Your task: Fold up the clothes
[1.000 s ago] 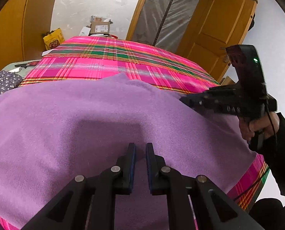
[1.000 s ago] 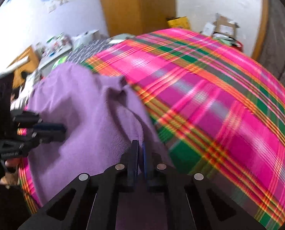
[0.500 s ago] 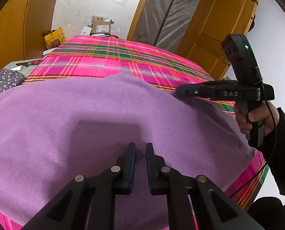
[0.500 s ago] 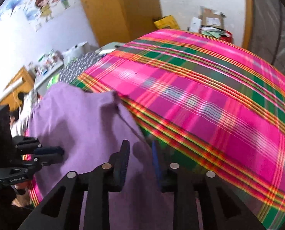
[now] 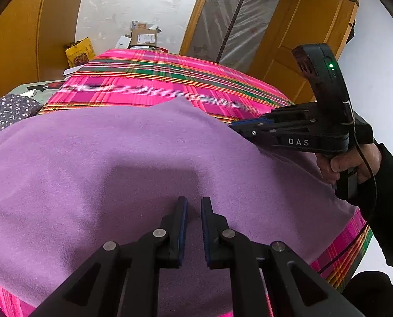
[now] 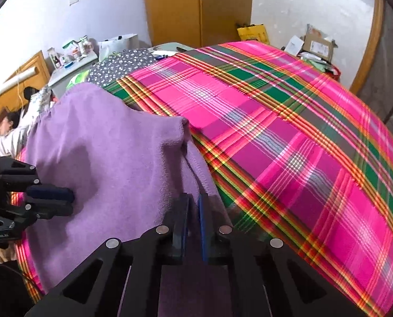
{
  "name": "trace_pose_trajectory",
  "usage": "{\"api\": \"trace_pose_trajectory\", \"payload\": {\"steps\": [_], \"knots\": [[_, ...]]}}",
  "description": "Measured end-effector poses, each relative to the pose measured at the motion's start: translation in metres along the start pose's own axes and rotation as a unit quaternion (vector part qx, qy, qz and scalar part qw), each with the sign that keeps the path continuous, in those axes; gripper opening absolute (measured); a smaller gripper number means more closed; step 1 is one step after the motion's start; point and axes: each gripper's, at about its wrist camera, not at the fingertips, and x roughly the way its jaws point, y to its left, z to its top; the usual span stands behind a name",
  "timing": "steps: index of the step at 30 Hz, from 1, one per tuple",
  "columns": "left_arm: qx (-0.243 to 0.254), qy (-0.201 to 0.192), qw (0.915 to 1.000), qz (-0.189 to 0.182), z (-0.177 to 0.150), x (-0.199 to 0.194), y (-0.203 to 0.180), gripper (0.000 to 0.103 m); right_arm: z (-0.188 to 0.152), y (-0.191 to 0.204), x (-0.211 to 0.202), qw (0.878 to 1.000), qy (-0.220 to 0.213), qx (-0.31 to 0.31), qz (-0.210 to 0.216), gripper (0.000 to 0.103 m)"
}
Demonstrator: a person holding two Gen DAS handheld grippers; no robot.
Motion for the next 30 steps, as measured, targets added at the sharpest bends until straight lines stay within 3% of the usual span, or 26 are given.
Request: {"api": "trace_pose_trajectory", "payload": {"steps": [6,18,24,30], "knots": [[-0.006,-0.002,0.9999,-0.010,0.000,0.000,0.004,0.010,0.002,0.012,-0.004,0.999,-0.010,-0.022,-0.037,0.005],[-0.013,-0.006,0.9995,-0.029,-0.001,-0.001,0.009,0.010,0.005,-0.011,-0.003,0.996,0.000,0.075,-0.047,0.010],[-0.010,-0.005,0.9995,-0.030,-0.001,-0.001,0.008,0.010,0.008,-0.001,-0.031,0.989,-0.019,0.071,-0.131,0.014],[-0.004,-0.005,0.9997,-0.023,-0.002,-0.002,0.006,0.010,0.009,0.019,-0.067,0.969,-0.053,0.061,-0.232,0.021]]}}
